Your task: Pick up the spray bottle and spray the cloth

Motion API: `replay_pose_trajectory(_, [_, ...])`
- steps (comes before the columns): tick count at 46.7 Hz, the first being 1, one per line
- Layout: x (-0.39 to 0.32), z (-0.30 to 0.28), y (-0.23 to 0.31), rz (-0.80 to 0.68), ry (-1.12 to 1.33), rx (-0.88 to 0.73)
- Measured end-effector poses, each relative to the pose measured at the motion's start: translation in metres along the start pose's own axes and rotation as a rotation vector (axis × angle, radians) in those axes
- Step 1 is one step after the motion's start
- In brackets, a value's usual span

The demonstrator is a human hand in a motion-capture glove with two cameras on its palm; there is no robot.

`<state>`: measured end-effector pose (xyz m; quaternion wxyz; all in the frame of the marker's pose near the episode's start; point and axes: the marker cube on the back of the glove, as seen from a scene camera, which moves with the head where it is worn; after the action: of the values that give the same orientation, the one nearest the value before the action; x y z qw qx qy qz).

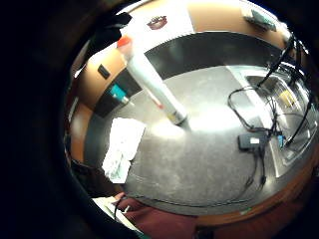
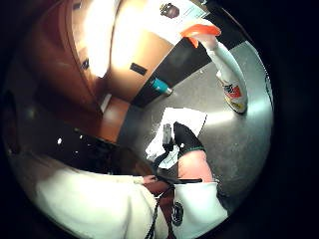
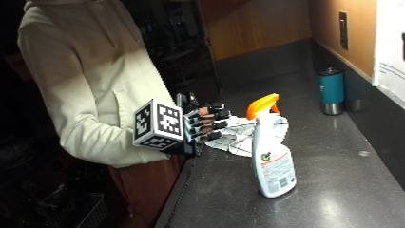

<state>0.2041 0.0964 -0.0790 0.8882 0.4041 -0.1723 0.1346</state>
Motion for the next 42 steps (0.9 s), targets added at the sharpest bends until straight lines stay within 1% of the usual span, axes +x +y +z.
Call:
replay_pose_trajectory(9, [0.018,0.014,-0.019,0.084,-0.085,0.0])
replay_pose_trajectory(26, [0.051,0.065,-0.06,0.298,-0.271,-0.059])
replay_pose_trajectory(34, [0.053,0.085,-0.079,0.345,-0.321,-0.082])
replay_pose_trajectory(42, [0.046,0.096,-0.105,0.387,-0.391,-0.039])
